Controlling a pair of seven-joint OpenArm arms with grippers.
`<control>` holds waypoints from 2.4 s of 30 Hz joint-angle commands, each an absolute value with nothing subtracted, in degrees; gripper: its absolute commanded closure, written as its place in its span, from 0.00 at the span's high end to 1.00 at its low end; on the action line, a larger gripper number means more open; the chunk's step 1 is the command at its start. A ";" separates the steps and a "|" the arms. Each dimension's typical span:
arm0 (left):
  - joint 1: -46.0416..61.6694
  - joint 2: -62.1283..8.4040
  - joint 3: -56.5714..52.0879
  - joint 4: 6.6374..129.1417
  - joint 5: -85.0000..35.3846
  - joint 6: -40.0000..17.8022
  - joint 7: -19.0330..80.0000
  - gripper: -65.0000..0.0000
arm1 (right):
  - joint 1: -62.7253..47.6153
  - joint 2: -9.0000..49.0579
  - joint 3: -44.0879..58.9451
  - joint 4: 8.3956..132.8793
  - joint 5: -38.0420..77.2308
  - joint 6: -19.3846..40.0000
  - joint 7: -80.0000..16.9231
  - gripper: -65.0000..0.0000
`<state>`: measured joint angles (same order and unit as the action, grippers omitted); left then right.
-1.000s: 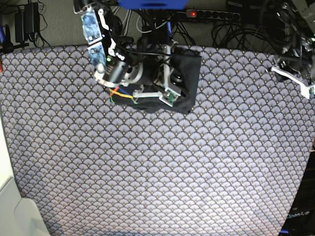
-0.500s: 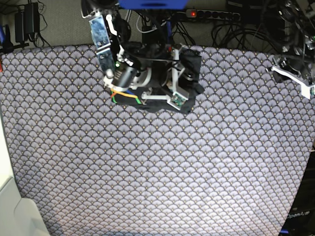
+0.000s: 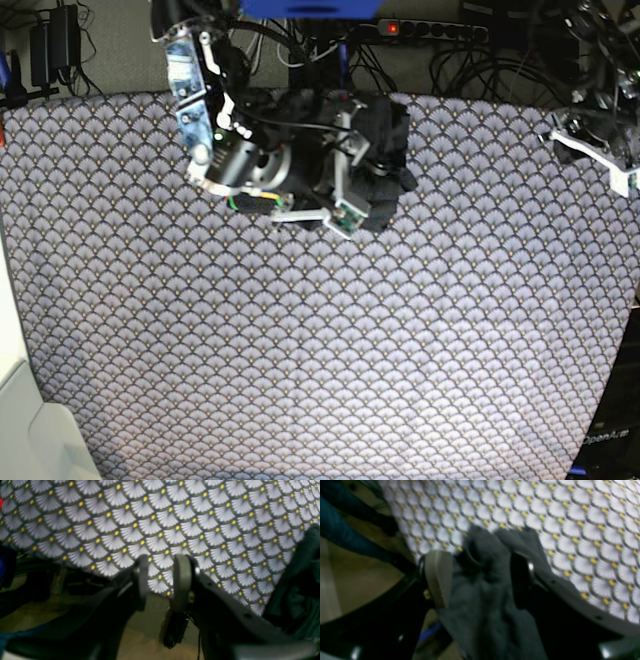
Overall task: Fold the T-shirt properly
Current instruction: 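Grasp the strip's other end with the right gripper and fold it over, then press the folded bundle with the right gripper, then release and withdraw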
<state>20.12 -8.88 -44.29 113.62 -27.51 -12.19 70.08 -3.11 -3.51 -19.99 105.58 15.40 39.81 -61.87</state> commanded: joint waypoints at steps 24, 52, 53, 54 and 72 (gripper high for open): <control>21.41 -9.63 -44.70 114.42 -28.18 -12.18 68.70 0.27 | 4.35 -1.36 -27.47 94.99 16.40 40.00 -60.79 0.59; 21.32 -9.10 -44.70 114.42 -28.18 -12.18 68.88 0.27 | 8.04 -2.77 -27.82 88.84 16.40 40.00 -57.54 0.55; 21.41 -9.10 -44.70 114.42 -28.18 -12.18 68.88 0.27 | 8.31 -2.77 -27.82 88.13 16.40 40.00 -57.54 0.51; 21.41 -9.10 -44.70 114.42 -28.18 -12.18 68.88 0.27 | 8.66 -2.86 -27.82 87.43 16.40 40.00 -57.54 0.46; 21.05 -9.19 -44.70 114.42 -28.18 -12.18 69.05 0.27 | 13.14 -3.38 -27.47 85.93 16.31 40.00 -55.96 0.00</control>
<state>21.08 -8.45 -44.42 113.62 -27.73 -12.21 69.67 12.14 -2.81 -27.51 84.86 15.40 39.81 -57.17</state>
